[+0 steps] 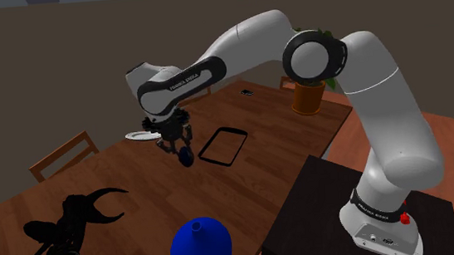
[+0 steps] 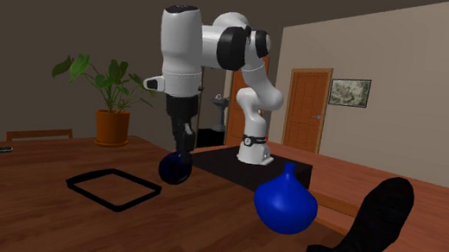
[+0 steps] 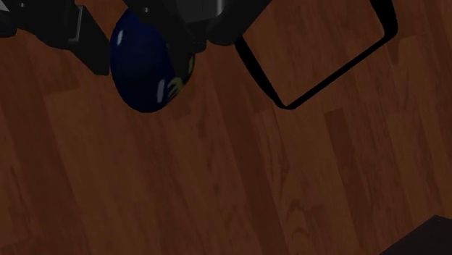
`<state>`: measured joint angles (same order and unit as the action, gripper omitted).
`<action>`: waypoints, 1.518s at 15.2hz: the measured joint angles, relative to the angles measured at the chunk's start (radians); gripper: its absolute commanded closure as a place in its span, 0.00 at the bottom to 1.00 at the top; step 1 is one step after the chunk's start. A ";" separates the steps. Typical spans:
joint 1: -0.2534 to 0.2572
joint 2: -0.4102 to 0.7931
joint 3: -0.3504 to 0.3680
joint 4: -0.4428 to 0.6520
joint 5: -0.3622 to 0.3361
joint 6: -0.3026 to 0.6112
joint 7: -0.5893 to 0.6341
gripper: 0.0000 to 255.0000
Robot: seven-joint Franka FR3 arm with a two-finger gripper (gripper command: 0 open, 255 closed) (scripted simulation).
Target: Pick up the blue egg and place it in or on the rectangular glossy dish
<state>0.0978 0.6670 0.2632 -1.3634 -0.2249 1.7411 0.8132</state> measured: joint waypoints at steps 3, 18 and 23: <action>-0.045 -0.015 -0.014 -0.016 -0.003 0.006 -0.054 1.00; -0.245 0.053 -0.096 0.129 -0.030 -0.030 -0.339 1.00; -0.291 0.094 -0.115 0.192 -0.036 -0.041 -0.407 1.00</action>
<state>-0.1929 0.7612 0.1479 -1.1717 -0.2614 1.6998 0.4063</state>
